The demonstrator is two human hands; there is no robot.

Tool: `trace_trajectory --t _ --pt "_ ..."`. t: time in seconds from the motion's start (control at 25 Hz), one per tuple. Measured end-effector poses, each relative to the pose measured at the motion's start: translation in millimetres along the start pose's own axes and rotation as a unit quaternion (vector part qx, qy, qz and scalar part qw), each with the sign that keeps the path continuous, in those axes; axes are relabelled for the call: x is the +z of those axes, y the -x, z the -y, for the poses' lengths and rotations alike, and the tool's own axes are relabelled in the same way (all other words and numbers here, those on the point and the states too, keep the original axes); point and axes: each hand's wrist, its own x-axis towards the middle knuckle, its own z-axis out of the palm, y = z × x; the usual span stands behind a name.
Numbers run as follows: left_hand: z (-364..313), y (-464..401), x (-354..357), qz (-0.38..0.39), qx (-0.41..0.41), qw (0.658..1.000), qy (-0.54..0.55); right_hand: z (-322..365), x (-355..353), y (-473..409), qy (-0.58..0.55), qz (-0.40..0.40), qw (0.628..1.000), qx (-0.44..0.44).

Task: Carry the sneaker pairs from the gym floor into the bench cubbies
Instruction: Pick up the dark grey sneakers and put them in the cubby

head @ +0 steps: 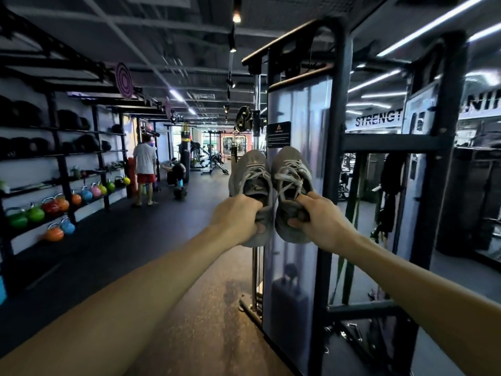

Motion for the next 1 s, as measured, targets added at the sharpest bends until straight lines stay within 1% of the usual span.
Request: trace_trajectory --t 0.16,0.32,0.64,0.76,1.0 --pt "-44 43 -47 0.009 0.029 0.999 0.029 25 -64 57 0.022 -0.007 0.999 0.037" --pt "-74 85 -89 -0.021 0.091 0.994 0.059 60 -116 111 0.059 -0.034 0.996 0.062" --pt "-146 181 -160 -0.045 0.207 0.969 0.129 146 -224 251 0.141 -0.076 0.976 0.147" --pt "-195 214 -185 -0.052 0.248 0.954 0.159 168 -276 312 0.178 -0.09 0.962 0.189" --pt "-330 274 -237 -0.052 0.351 0.904 0.237 199 -388 447 0.261 -0.121 0.912 0.293"
